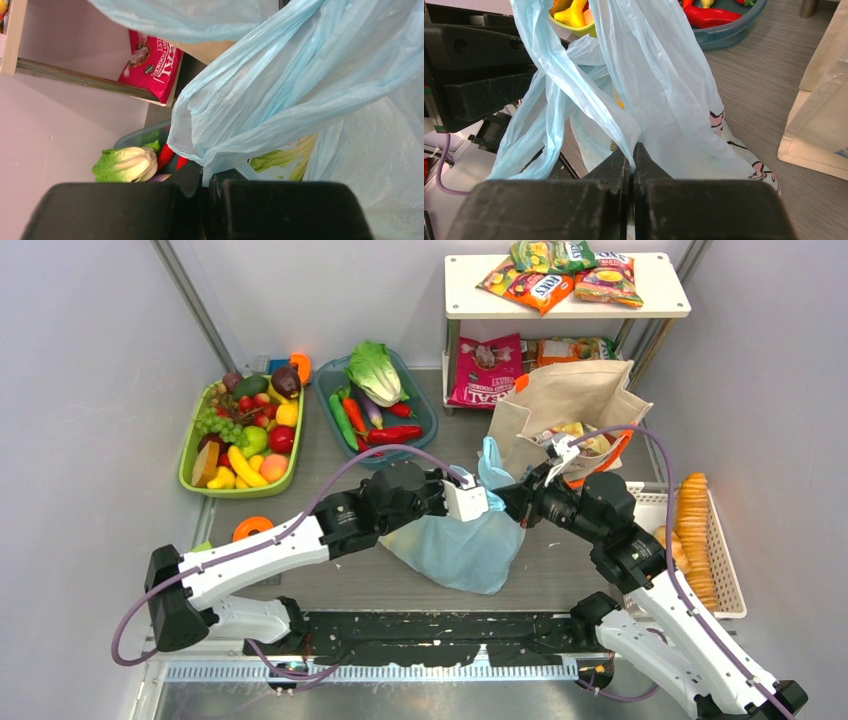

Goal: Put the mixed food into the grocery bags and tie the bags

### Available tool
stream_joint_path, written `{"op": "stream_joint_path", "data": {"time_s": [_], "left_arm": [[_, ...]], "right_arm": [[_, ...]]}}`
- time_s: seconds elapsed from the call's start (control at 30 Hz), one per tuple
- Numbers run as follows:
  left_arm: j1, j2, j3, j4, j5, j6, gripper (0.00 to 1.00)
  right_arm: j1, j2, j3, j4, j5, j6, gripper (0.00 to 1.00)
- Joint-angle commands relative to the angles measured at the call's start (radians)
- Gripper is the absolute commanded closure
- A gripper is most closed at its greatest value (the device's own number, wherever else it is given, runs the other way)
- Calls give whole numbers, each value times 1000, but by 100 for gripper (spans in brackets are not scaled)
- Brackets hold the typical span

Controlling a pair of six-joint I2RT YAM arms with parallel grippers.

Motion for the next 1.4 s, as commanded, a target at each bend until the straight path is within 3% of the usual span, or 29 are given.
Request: {"op": "stream_joint_path", "data": {"time_s": [0.0, 0.2, 0.3, 0.6, 1.07, 1.37], "left_arm": [[-15, 25, 78, 23, -13, 20, 100], [-24, 53, 98, 19, -18, 13, 100], [-27, 69, 110, 11, -30, -3, 100], [-29, 80, 128, -6, -45, -29, 100], [-40, 110, 162, -40, -61, -27, 100], [-65, 120, 169, -43, -99, -15, 100]], "right_arm": [[4, -5, 12, 54, -38, -20, 93], [4, -12, 9, 29, -89, -51, 79], [5, -17, -3, 21, -123, -71, 55], [5, -75, -49, 0, -131, -91, 23], [5, -210, -128, 102, -190, -58, 9], [5, -119, -84, 138, -151, -13, 8]]}}
